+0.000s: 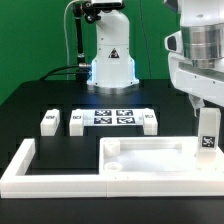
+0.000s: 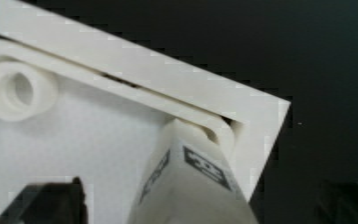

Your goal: Assemble desk

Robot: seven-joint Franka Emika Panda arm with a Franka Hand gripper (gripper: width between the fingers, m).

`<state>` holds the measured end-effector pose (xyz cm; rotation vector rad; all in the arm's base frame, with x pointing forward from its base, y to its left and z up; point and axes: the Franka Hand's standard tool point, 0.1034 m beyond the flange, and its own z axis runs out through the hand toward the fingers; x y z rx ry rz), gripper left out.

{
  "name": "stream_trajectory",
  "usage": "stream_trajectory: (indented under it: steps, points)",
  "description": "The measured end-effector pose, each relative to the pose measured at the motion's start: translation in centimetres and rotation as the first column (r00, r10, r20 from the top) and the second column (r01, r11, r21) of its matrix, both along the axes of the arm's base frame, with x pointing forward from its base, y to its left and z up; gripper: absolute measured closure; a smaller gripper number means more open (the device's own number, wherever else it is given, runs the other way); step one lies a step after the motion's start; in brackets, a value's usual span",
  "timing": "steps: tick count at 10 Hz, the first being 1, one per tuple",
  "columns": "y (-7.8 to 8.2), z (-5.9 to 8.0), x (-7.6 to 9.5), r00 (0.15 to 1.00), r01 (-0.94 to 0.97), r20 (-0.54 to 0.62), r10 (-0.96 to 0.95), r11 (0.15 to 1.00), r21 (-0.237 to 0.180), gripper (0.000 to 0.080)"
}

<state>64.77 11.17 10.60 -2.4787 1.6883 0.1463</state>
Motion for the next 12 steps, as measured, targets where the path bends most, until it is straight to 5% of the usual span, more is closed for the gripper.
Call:
stream_trajectory:
  steps: [2, 4, 5, 6, 7, 8, 12]
  points:
    - [-0.3, 0.0, 0.0, 0.977, -0.210, 0.036, 0.210, 0.978, -0.006, 0.0151]
    - [-1.3, -0.2, 0.1, 0.842, -0.532, 0.071, 0.535, 0.845, -0.056, 0.0151]
    - [-1.2, -0.2, 0.1, 0.846, -0.526, 0.070, 0.529, 0.849, -0.055, 0.0171]
    - [-1.2, -0.2, 0.1, 0.861, -0.501, 0.067, 0.504, 0.864, -0.053, 0.0330]
    - [-1.2, -0.2, 0.1, 0.869, -0.488, 0.065, 0.490, 0.872, -0.052, 0.0330]
    - [-1.2, -0.2, 0.1, 0.897, -0.436, 0.058, 0.438, 0.899, -0.048, 0.0505]
    - [-1.3, -0.2, 0.1, 0.993, -0.119, 0.013, 0.120, 0.993, -0.025, 0.0511]
